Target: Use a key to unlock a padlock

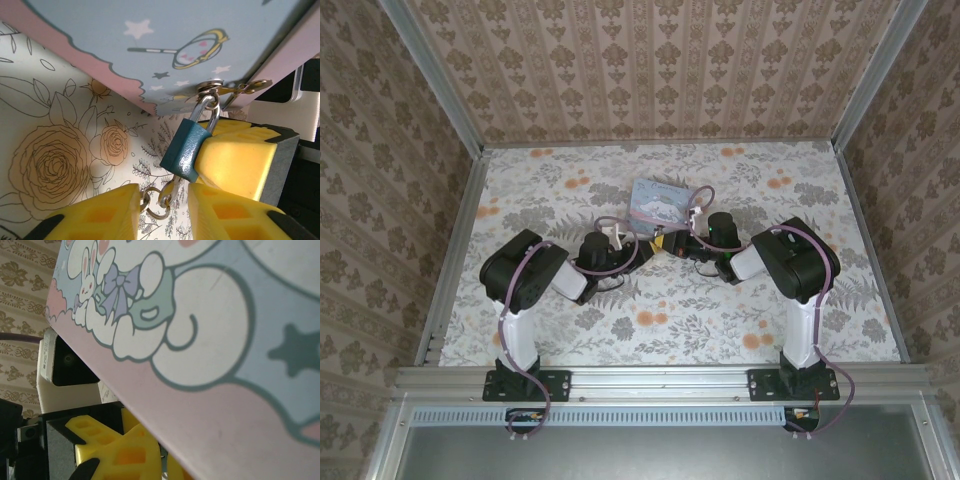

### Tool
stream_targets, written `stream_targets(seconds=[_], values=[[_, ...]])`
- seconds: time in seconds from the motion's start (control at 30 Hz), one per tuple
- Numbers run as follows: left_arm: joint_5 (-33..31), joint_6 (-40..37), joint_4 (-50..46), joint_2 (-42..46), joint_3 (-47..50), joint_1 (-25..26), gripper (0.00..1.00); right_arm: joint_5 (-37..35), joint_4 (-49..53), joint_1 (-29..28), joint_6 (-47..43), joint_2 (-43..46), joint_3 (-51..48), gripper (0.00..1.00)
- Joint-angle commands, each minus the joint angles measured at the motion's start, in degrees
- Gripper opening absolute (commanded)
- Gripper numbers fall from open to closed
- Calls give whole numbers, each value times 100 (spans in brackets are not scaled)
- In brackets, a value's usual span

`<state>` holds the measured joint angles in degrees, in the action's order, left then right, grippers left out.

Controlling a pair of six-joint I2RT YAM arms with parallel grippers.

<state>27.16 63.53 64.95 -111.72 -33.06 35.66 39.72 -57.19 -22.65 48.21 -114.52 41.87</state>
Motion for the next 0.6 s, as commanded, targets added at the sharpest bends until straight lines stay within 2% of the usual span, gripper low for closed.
stream_targets(seconds=[0.0,0.37,0.57], values=[[-42,47,264,-130,10,20,29,203,195,-42,197,-211,-48,0],[-36,20,194,-189,-200,2,21,247,192,-41,184,-220,-73,0],[17,-10,179,-227,-296,-15,12,280,193,-44,172,-280,-111,0]])
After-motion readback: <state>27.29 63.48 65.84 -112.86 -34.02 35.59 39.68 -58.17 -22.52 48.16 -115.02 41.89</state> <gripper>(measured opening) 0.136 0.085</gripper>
